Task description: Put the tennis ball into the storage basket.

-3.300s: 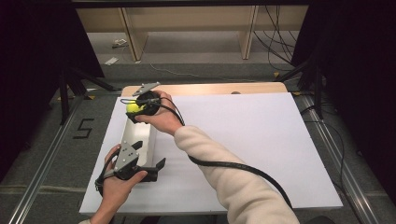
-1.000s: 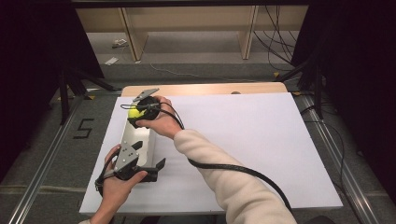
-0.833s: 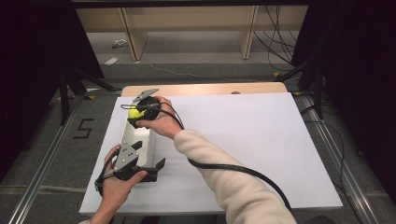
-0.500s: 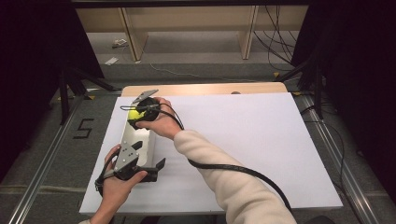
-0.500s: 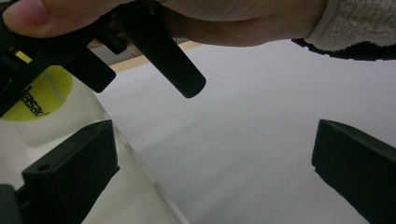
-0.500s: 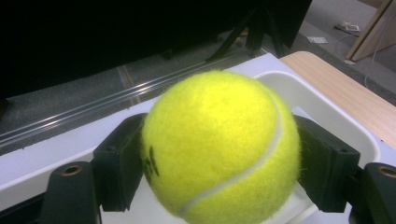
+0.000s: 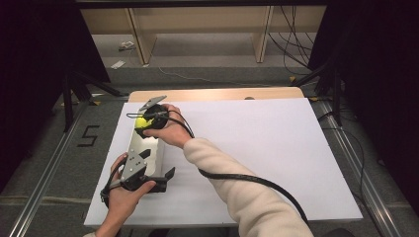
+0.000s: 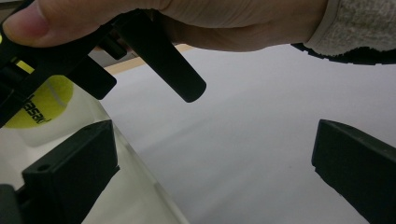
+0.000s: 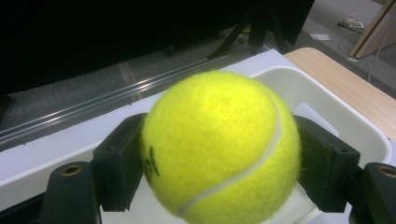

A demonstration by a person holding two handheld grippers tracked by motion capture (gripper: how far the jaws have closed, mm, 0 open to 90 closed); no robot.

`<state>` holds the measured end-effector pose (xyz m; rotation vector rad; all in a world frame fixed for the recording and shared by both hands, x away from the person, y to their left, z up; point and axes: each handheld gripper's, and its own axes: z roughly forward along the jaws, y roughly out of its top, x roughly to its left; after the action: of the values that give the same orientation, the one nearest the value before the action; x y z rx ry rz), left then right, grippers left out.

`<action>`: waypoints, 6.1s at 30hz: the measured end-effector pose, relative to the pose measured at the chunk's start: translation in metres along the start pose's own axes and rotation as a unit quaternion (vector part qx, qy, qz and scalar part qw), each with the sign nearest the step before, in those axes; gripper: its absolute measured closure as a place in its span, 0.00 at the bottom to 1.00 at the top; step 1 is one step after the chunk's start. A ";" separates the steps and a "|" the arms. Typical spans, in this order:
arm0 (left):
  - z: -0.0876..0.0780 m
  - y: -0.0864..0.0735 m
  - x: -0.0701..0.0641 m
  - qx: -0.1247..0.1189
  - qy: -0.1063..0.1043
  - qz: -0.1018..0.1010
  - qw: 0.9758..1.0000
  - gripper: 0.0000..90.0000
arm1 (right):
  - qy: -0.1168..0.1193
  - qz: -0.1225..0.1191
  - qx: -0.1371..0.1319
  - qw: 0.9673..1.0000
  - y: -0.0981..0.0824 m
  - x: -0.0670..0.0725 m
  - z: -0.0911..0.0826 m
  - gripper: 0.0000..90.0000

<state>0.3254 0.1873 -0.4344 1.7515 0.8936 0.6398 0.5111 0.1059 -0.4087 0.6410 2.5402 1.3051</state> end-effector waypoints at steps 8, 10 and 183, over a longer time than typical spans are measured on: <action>0.000 0.000 0.000 0.000 0.000 0.000 1.000 0.00 | 0.000 0.000 0.002 1.000 -0.001 0.000 0.001 0.29; 0.000 0.000 0.000 0.000 0.000 -0.001 1.000 0.00 | 0.002 -0.002 -0.001 1.000 -0.001 0.000 0.002 0.29; 0.002 0.000 -0.001 0.003 0.005 0.000 1.000 0.00 | -0.114 0.055 -0.030 0.991 -0.141 -0.095 -0.182 0.19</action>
<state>0.3266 0.1856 -0.4351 1.7553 0.9044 0.6468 0.4871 -0.1416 -0.4175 0.8759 2.3035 1.2561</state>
